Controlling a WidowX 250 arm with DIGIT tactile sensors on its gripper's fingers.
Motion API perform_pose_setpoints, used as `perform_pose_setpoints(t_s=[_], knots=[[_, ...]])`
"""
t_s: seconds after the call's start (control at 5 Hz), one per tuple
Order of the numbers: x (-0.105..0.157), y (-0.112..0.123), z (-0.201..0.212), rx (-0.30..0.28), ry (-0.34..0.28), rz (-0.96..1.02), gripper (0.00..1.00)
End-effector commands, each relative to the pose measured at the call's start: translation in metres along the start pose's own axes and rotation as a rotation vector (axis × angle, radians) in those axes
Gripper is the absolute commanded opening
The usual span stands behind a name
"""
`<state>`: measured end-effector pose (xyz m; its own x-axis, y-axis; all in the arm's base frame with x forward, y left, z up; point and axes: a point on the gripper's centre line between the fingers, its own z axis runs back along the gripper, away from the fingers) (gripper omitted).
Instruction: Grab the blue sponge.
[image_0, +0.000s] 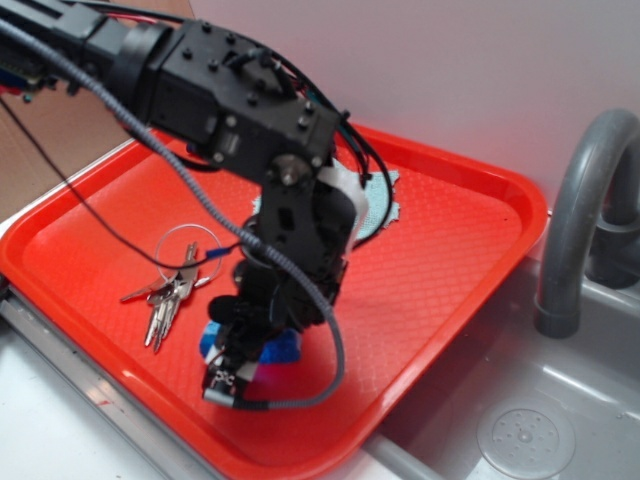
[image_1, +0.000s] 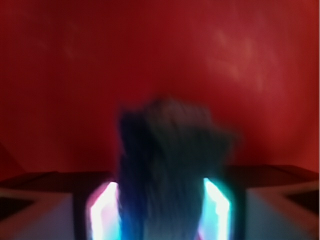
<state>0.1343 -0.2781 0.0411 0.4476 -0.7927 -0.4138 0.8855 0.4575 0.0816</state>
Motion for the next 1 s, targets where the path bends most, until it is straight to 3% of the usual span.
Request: perform_pose_setpoints(t_s=[0.0, 0.2, 0.6, 0.8], knots=[[-0.109, 0.035, 0.075, -0.134, -0.320, 0.478, 0.00], [-0.163, 0.048, 0.093, -0.214, -0.413, 0.724, 0.00], [-0.214, 0.048, 0.083, -0.226, -0.445, 0.959, 0.00], [-0.216, 0.051, 0.082, -0.245, -0.426, 0.964, 0.00]])
